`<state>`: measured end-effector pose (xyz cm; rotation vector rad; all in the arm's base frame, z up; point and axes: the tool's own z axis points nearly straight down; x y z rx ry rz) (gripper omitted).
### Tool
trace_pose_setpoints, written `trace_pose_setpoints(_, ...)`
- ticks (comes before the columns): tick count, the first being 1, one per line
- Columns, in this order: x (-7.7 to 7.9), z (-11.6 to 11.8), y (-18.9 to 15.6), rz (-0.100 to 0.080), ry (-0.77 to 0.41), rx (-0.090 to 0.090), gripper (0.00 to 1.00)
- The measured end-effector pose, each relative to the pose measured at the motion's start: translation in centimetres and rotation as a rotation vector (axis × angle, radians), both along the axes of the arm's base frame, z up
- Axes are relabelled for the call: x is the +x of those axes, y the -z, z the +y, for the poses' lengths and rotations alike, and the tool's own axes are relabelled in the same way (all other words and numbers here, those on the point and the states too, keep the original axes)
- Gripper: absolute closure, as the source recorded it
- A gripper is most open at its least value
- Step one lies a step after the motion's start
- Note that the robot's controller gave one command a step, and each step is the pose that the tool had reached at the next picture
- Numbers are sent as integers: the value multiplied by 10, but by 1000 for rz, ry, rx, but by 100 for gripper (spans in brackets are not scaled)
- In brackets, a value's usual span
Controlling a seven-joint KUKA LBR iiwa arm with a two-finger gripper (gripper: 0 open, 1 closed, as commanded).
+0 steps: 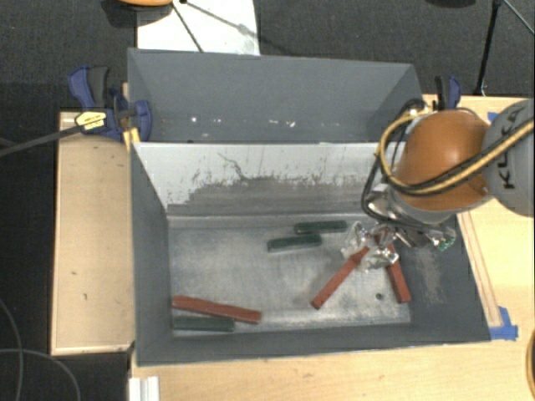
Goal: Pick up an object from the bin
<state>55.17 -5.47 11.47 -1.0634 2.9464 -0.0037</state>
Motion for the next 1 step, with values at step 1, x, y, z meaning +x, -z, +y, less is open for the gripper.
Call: trace_pose_setpoints(1,-20,65,-94,7,40,1,100)
